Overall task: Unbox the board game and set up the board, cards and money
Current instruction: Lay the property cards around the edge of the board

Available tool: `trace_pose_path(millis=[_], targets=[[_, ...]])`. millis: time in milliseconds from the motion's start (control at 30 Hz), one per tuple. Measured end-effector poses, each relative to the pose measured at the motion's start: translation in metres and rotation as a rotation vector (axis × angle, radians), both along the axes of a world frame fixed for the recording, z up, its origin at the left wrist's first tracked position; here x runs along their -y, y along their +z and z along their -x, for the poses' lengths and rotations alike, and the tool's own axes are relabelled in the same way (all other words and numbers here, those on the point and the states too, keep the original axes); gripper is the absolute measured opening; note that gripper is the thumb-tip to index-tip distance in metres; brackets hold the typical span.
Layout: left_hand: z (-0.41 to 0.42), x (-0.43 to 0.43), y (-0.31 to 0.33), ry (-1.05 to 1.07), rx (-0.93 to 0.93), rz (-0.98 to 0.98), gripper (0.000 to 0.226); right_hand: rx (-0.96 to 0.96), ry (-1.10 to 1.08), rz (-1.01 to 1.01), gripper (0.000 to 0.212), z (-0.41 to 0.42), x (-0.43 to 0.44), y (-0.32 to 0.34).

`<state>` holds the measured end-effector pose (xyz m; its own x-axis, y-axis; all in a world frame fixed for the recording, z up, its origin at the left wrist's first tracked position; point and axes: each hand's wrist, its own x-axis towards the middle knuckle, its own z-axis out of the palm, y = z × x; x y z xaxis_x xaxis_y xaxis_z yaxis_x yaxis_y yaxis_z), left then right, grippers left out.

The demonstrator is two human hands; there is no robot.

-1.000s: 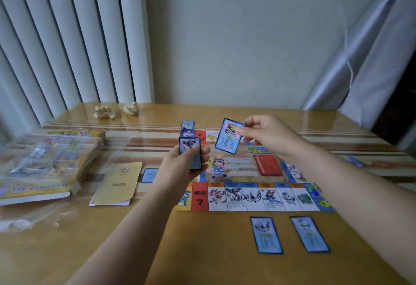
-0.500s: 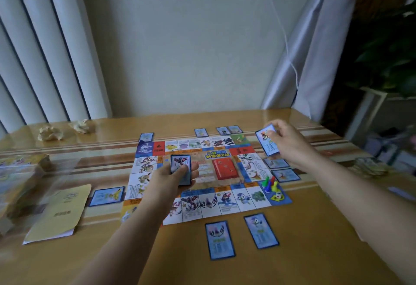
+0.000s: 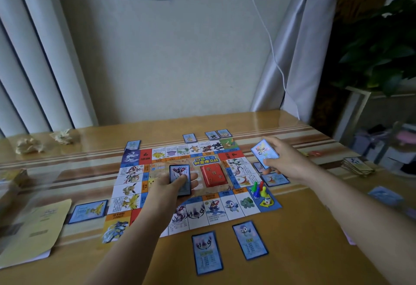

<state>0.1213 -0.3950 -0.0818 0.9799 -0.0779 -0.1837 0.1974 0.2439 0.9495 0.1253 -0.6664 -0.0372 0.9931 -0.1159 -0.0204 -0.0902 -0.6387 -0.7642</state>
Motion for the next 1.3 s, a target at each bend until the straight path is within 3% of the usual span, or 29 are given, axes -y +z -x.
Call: trace_pose_path(millis=[200,367,633,900,1067,1300], targets=[[-0.004,0.002,-0.003,-0.001,0.000,0.002,0.013,0.012,-0.079,-0.022,0.052,-0.002,0.001,-0.004],[-0.006,-0.002,-0.001,0.023,-0.006,0.013,0.013,0.100,-0.152,-0.163,0.031,-0.016,-0.009,-0.004],[-0.012,-0.038,0.000,0.121,-0.024,0.006,0.012,0.164,-0.093,-0.214,0.012,-0.041,-0.058,0.007],[-0.014,-0.097,0.013,0.349,-0.003,0.064,0.015,0.141,-0.006,-0.396,0.017,-0.063,-0.114,0.011],[-0.017,-0.139,0.020,0.506,-0.011,0.135,0.015,0.145,0.133,-0.350,0.018,-0.066,-0.158,0.012],[-0.009,-0.179,0.019,0.498,-0.005,0.211,0.020,0.194,0.220,-0.250,0.004,-0.069,-0.208,0.017]])
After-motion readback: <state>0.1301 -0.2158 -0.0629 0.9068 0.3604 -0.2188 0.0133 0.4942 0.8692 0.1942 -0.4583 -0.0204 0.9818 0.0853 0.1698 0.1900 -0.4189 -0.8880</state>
